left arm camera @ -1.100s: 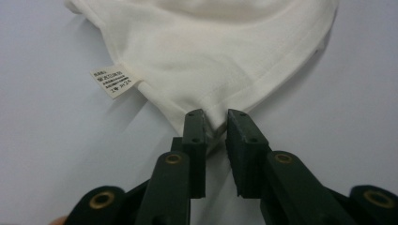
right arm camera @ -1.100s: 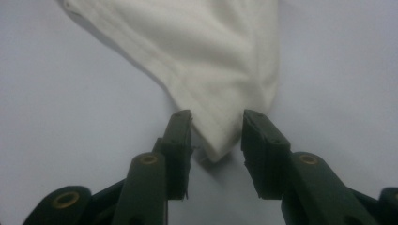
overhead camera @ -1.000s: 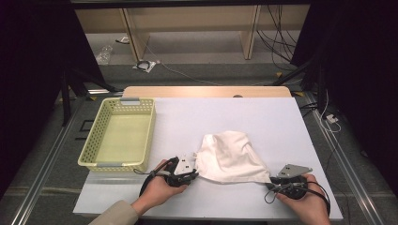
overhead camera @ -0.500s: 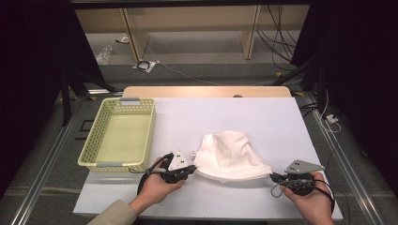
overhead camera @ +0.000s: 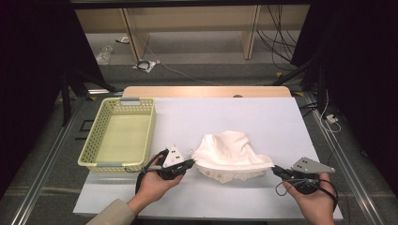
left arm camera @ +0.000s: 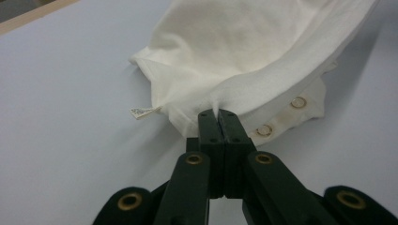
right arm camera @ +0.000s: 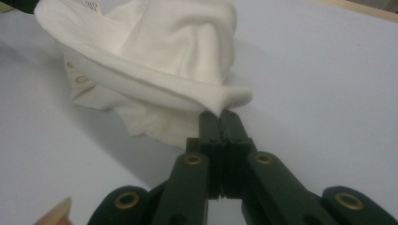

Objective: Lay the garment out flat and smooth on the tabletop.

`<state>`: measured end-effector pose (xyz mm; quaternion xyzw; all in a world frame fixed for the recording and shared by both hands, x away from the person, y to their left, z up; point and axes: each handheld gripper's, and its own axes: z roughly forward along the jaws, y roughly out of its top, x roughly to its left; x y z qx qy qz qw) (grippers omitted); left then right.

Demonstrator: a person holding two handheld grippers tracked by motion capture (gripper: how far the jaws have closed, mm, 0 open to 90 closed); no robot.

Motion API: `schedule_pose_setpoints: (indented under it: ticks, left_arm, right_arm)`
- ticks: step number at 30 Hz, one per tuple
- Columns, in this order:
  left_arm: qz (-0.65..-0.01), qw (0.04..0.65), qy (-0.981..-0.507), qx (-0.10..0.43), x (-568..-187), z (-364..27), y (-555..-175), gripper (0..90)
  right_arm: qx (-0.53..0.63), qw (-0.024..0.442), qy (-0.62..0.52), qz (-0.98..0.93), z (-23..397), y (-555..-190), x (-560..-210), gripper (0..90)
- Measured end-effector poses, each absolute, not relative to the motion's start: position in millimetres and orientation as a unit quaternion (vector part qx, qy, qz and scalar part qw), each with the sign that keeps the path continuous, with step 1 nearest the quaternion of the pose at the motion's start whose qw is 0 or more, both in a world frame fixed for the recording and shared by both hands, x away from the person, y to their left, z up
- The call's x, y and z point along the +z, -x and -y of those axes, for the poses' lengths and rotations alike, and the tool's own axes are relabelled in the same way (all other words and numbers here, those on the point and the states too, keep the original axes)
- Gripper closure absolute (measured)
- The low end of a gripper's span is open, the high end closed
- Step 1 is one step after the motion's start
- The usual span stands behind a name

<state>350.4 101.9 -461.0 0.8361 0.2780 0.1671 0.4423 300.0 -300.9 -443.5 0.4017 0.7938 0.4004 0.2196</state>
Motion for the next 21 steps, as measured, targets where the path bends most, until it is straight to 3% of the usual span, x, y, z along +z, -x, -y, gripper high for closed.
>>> schedule_pose_setpoints:
  ticks: [21]
  left_arm:
    - [-0.282,0.448,-0.833,0.161,-460.0,-102.5,-349.5,89.1]
  right_arm:
    - [0.400,0.221,-0.404,-0.792,299.5,-299.0,-443.3,89.8]
